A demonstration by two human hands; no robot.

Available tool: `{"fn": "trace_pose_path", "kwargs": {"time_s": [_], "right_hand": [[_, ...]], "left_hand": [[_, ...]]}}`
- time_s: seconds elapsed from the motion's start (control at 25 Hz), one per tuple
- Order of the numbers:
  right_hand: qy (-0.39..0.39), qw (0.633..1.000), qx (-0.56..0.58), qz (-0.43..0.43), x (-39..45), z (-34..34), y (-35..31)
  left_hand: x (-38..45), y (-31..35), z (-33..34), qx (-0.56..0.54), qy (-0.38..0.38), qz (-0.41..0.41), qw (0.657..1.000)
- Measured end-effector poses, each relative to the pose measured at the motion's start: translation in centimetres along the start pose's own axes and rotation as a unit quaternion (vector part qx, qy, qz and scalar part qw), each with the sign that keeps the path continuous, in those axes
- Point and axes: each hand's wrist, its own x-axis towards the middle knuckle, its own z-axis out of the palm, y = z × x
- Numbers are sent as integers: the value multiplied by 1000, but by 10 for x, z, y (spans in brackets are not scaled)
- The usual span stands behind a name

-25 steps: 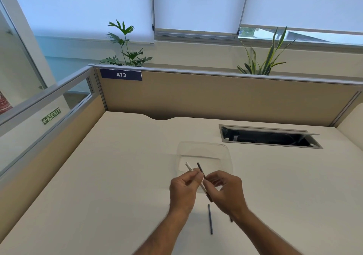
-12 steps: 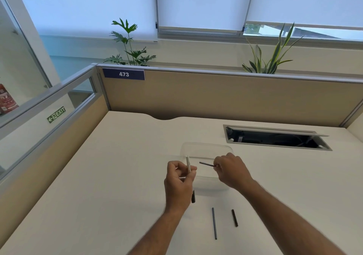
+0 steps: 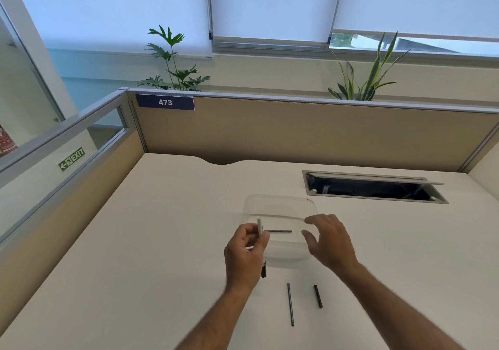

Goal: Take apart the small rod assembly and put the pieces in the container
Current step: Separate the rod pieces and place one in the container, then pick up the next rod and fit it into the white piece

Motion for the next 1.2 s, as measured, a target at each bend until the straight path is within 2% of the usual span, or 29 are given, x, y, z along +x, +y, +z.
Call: {"fn": "trace_pose_path", "kwargs": {"time_s": [0.16,0.24,0.32,0.4,0.6,0.96,1.2], "right_hand": [[-2,996,43,76,-29,-2,6],[-59,985,57,153,-42,-2,9],[-150,960,57,230,-55,1,13],[-219,935,43,274,-68,3,15],[-286,898,38,333,-81,4,14],[-280,899,97,321,-84,3,14],[-172,899,270,298,-65,-23,-7]], "left_hand": [[-3,-1,0,4,-4,-4,1000],[-6,-1,0,6,-6,-5,1000],[-8,-2,0,7,-10,-5,1000],[-10,-3,0,8,-12,-4,1000],[-15,-4,-1,9,-20,-5,1000],[-16,-6,-1,15,-35,9,999],[-17,-8,-1,36,-43,35,998]]}}
